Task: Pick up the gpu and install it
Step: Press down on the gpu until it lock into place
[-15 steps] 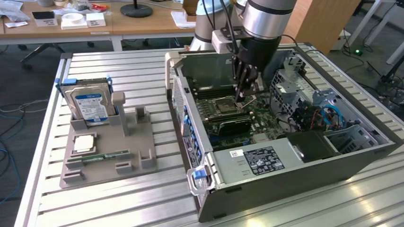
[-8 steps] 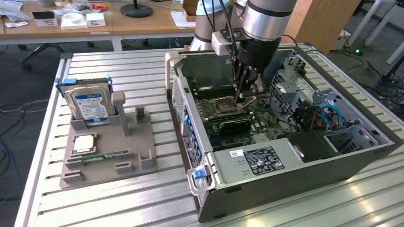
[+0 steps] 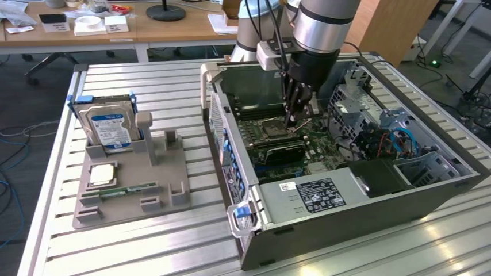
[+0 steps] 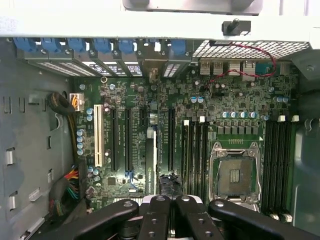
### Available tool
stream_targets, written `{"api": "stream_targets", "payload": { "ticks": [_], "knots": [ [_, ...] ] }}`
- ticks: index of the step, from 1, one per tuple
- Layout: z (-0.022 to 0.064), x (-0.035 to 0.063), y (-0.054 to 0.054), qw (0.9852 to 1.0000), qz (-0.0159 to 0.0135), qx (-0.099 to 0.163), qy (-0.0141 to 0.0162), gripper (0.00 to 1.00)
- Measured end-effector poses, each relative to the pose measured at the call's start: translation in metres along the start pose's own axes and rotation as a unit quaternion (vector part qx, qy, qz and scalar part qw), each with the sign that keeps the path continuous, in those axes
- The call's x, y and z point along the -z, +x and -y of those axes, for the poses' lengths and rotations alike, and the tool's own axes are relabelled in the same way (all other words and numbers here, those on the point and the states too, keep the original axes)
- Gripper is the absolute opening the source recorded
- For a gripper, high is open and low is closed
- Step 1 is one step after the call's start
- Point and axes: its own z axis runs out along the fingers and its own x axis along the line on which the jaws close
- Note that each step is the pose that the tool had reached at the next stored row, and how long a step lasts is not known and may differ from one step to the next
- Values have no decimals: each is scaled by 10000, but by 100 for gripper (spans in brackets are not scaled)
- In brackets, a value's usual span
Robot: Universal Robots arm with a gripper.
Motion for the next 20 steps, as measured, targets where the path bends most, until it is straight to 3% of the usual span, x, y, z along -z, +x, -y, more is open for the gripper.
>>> {"api": "stream_targets", "payload": {
  "ticks": [20],
  "knots": [
    [-2, -68, 6, 10000, 3, -1, 1, 11]
  ]
}}
